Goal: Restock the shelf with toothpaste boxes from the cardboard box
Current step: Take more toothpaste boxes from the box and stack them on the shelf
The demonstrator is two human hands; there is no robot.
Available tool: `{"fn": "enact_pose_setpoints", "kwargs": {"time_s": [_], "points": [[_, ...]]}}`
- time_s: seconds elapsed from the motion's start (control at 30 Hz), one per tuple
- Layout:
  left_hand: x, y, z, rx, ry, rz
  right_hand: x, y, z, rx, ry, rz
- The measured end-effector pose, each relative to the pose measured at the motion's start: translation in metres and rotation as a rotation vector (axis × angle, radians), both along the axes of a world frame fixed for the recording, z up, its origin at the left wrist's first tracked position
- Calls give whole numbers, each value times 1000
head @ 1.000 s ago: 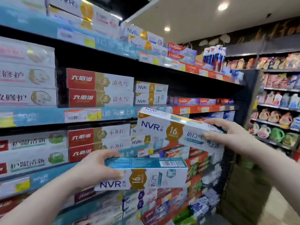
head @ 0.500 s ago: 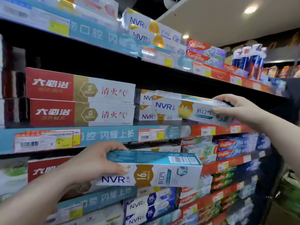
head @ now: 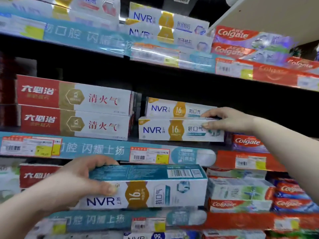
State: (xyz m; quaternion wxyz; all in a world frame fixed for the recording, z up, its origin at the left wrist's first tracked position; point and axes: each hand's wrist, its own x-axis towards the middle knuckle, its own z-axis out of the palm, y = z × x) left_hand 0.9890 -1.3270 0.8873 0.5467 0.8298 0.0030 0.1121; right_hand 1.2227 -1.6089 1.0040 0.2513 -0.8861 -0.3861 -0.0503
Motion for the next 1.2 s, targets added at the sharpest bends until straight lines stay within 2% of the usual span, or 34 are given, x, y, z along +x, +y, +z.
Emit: {"fn": "enact_pose_setpoints", "kwargs": {"time_s": [0.13, 0.4, 0.5, 0.7, 0.93, 1.2], "points": [[2, -17, 2, 46, 14, 80, 15, -2, -8, -193, -177, 21], [2, -37, 20, 29, -30, 131, 26, -9, -15, -144, -395, -16], [8, -49, 37, 48, -81, 96, 26, -16, -14, -150, -411, -13], [46, -70, 93, 146, -134, 76, 23, -46, 7, 62, -425, -97], [110, -68, 135, 238, -105, 152, 30, -72, 8, 52, -408, -230], [139, -64, 138, 316, -68, 186, 34, -73, 0, 17, -364, -217]]}}
